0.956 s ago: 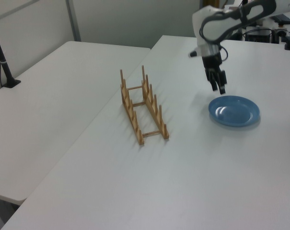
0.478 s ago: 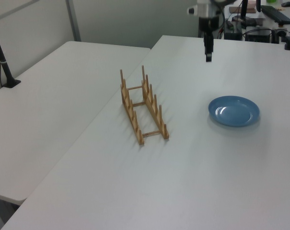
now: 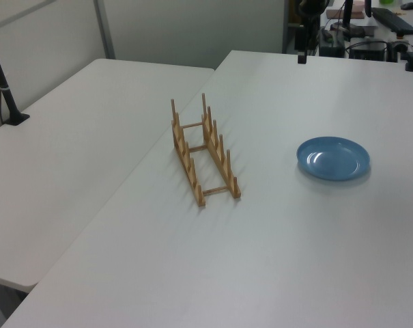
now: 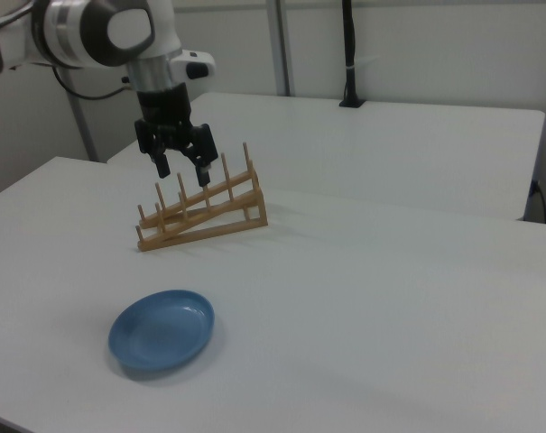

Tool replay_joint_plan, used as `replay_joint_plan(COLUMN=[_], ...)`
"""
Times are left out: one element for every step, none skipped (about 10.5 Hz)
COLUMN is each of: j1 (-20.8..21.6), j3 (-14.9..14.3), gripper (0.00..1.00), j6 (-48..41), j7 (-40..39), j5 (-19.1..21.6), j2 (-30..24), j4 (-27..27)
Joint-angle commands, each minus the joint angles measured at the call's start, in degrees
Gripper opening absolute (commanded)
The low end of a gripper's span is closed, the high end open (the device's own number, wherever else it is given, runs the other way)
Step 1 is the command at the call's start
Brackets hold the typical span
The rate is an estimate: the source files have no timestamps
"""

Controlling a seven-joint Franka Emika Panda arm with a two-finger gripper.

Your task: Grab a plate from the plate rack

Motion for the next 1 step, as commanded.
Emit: replay_joint_plan(j1=[0.7], j3=[-0.2], gripper=[1.0], j6=[-2.0], j7=[5.6], j5=[-0.9], j2=[-1.6], j4=[-1.0])
